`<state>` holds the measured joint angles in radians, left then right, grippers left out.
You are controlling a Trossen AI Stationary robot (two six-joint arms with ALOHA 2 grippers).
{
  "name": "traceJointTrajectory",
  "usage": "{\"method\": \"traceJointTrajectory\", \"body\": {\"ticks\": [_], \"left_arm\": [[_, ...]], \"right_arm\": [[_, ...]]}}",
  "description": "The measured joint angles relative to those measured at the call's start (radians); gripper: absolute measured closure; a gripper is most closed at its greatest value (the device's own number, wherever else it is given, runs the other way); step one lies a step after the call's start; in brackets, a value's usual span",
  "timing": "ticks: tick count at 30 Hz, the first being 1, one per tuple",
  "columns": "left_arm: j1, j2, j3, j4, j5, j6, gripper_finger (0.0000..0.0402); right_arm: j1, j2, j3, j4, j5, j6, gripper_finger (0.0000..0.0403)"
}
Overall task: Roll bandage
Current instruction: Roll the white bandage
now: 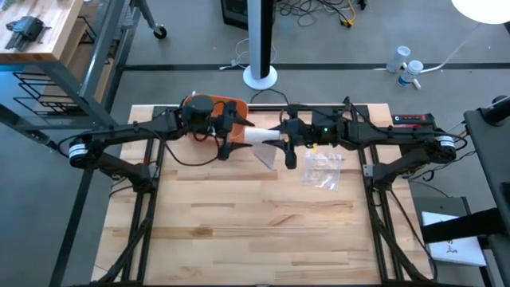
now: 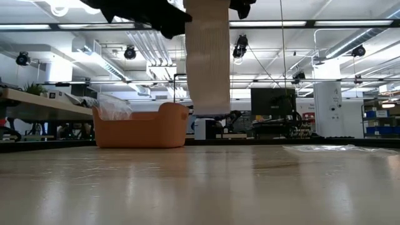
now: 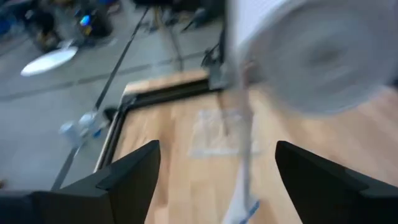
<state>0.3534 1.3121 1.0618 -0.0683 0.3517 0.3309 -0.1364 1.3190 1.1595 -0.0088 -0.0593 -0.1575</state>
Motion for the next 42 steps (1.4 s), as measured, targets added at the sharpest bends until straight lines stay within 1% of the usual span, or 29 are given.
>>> {"method": "traceJointTrajectory", "body": {"ticks": [3, 5, 7, 10, 13, 19, 23, 27, 29, 33, 35, 39, 42], "left_arm": [[0.000, 0.000, 0.000, 0.030, 0.078, -0.008, 0.0085], [0.000, 0.006, 0.000, 0.070, 0.120, -0.051, 0.0081], [0.000, 0.016, 0.000, 0.110, 0.170, -0.145, 0.0078], [0.000, 0.033, 0.000, 0.153, 0.218, -0.326, 0.0076], [0.000, 0.043, 0.000, 0.155, 0.220, -0.440, 0.0080], [0.000, 0.045, 0.000, 0.176, 0.238, -0.581, 0.0100], [0.002, 0.041, 0.000, 0.181, 0.269, -0.678, 0.0114], [0.002, 0.034, 0.000, 0.200, 0.269, -0.718, 0.0128], [0.002, 0.033, 0.000, 0.217, 0.270, -0.732, 0.0134], [0.002, 0.026, 0.000, 0.235, 0.270, -0.803, 0.0143], [0.002, 0.017, 0.000, 0.234, 0.270, -0.851, 0.0146], [0.002, 0.013, 0.000, 0.249, 0.274, -0.952, 0.0151], [0.002, 0.013, 0.000, 0.253, 0.269, -1.021, 0.0156]], "right_arm": [[-0.002, -0.002, 0.000, 0.012, -0.023, 0.028, 0.0296], [0.001, -0.002, 0.000, 0.016, -0.038, 0.014, 0.0297], [0.003, 0.002, 0.000, 0.027, -0.042, -0.031, 0.0296], [0.005, 0.007, -0.001, 0.049, -0.033, -0.124, 0.0295], [0.015, 0.011, -0.001, 0.072, 0.009, -0.225, 0.0298], [0.041, 0.011, -0.001, 0.070, 0.141, -0.407, 0.0298], [0.067, 0.012, -0.001, 0.068, 0.237, -0.495, 0.0296], [0.083, 0.012, -0.001, 0.068, 0.271, -0.538, 0.0299], [0.085, 0.012, -0.001, 0.072, 0.271, -0.542, 0.0299], [0.092, 0.012, -0.001, 0.069, 0.272, -0.531, 0.0299], [0.103, 0.012, -0.001, 0.067, 0.277, -0.553, 0.0299], [0.126, 0.025, -0.001, 0.069, 0.278, -0.678, 0.0299], [0.137, 0.044, -0.001, 0.079, 0.336, -0.776, 0.0299]]}}
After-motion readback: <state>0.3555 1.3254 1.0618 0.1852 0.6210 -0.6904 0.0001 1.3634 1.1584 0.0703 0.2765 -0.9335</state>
